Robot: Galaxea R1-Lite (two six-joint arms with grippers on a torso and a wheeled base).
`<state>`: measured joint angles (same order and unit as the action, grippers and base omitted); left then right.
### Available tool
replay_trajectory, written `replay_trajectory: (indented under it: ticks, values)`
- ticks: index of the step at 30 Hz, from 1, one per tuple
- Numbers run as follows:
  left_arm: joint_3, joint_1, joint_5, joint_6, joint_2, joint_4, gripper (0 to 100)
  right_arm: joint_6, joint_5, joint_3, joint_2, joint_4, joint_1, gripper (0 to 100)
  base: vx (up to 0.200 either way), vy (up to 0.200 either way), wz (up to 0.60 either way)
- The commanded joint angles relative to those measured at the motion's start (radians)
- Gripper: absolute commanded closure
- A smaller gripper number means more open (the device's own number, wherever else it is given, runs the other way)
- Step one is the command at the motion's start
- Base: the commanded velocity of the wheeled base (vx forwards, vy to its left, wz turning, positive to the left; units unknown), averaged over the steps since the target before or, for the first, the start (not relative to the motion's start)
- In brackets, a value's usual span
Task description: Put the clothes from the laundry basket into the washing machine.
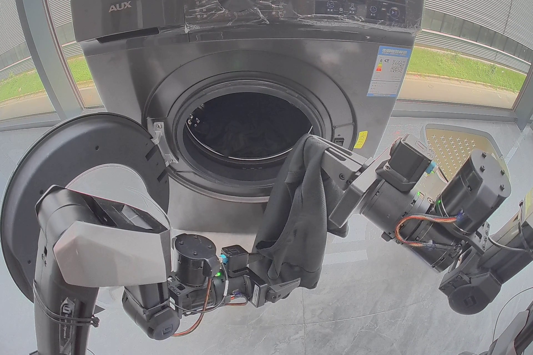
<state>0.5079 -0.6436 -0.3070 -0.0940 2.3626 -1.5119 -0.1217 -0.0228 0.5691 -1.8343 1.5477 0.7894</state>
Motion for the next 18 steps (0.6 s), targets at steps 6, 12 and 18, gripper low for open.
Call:
replay_trajectory:
  ticks: [6,12,18]
  values:
    - [0.049,0.004,0.003,0.000,0.043,-0.001,0,-0.001,0.000,0.001,0.004,0.000,0.010,100,0.000,0.000,0.00]
    - [0.060,-0.005,0.011,-0.001,0.037,-0.001,100,-0.001,0.000,-0.003,0.004,0.000,0.007,100,0.000,0.000,0.00]
    - [0.037,-0.008,0.014,0.000,-0.006,-0.005,100,-0.003,0.001,-0.002,0.000,0.000,-0.010,100,0.000,0.000,0.00]
